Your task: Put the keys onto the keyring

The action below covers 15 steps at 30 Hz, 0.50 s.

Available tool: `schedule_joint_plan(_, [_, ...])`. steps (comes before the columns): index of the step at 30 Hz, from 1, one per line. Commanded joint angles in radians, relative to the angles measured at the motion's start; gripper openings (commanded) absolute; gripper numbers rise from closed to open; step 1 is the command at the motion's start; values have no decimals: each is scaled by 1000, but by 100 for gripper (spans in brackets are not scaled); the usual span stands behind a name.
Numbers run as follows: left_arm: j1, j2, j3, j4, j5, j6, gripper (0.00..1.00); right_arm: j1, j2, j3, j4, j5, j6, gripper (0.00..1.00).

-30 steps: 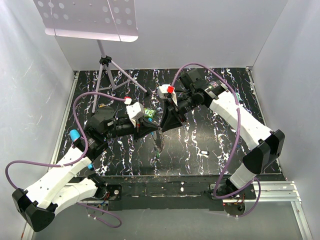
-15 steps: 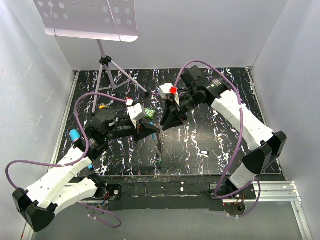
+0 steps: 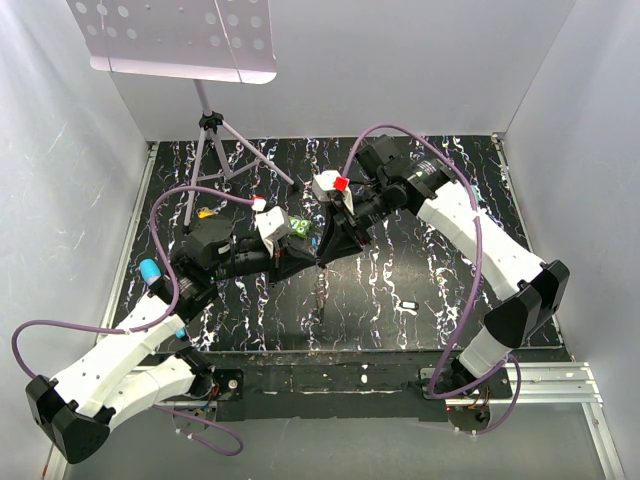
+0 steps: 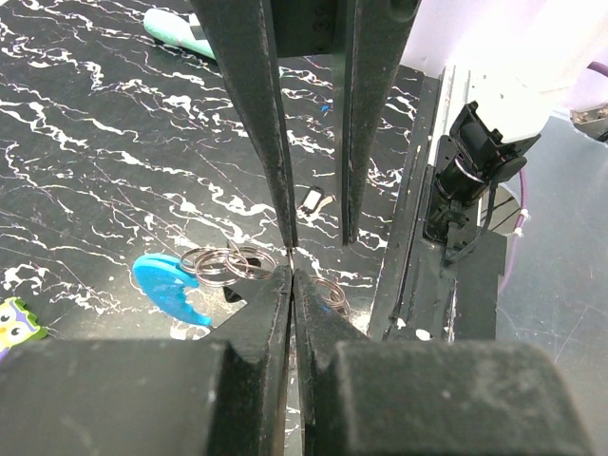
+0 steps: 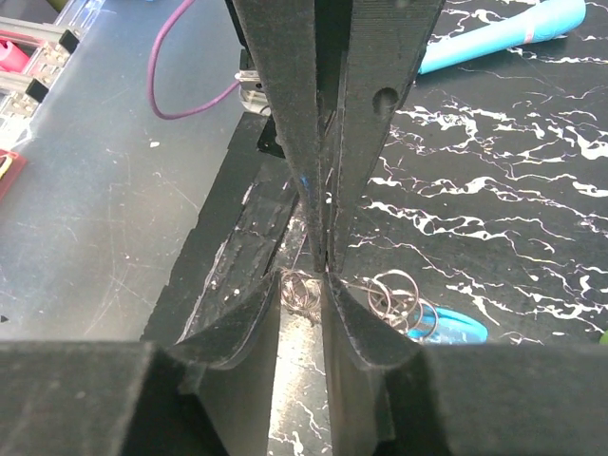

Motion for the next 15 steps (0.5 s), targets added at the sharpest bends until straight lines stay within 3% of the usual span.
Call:
schedule_joint_plan(1, [8,-29,1,51,11,-11,0,20,-5,-23,24,1,2,29])
schedule_joint_plan(11, [10,-48,-16,70,16,-25,0,20,-2,-20,36,18,16,35])
schedule_joint_plan(15, [8,-49,-17,59,13,-22,0,20,-8,40,-62,-37,-64,34])
